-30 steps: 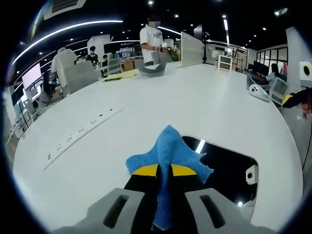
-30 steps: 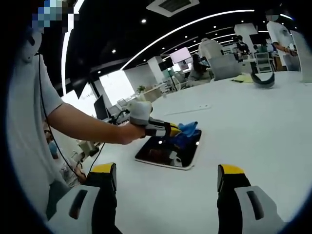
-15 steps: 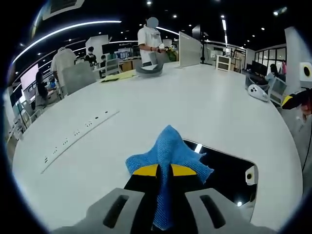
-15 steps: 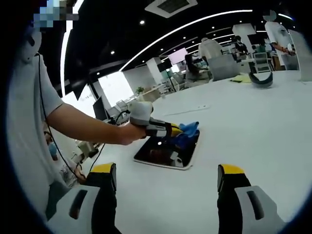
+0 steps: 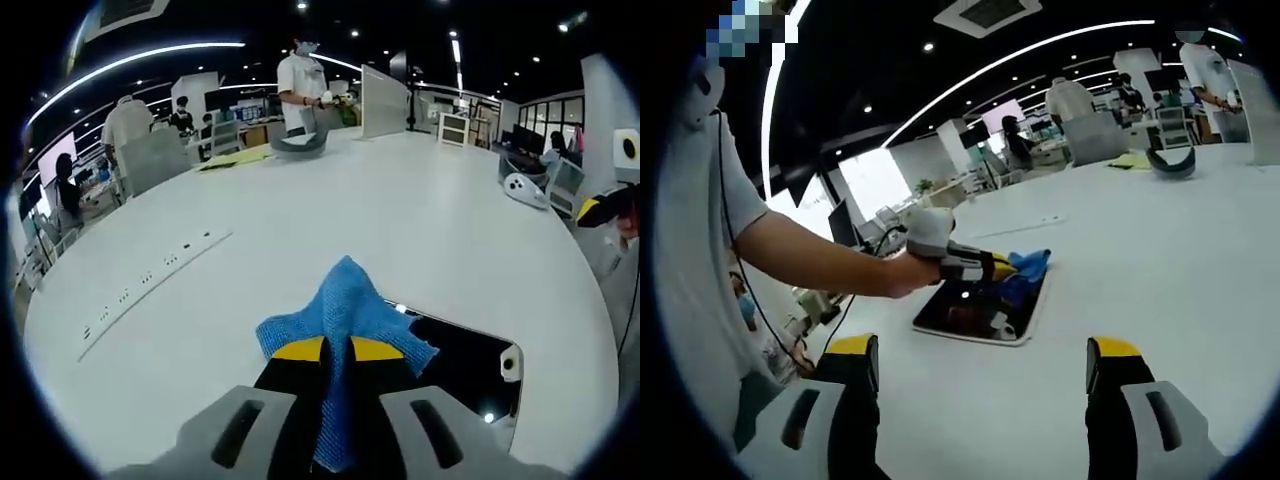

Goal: Wipe the mirror surface with the cleaning cloth until all visible marks leave the cleaned area.

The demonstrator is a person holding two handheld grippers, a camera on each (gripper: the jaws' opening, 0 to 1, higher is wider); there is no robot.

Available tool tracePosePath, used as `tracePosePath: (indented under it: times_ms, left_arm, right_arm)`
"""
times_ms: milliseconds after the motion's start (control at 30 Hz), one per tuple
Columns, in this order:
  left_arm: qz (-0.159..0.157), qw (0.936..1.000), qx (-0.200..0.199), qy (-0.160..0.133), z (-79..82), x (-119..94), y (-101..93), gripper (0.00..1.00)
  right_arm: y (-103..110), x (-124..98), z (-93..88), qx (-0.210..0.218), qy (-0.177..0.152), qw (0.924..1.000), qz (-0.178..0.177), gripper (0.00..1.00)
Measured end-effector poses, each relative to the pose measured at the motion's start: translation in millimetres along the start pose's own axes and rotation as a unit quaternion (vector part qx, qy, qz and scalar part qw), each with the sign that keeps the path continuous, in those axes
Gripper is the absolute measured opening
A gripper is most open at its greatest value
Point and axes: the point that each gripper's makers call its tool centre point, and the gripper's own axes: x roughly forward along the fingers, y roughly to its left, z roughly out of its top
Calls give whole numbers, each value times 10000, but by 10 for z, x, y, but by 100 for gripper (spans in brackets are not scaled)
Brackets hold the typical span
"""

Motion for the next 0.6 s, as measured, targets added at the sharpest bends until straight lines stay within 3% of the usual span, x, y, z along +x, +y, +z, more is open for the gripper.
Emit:
tracePosePath:
  times_ms: [600]
  left_arm:
    - [-92,9999,-41,-22,13,27,-82,7]
  right_arm:
    - [-20,8,23,4,-65,10000,-46,85]
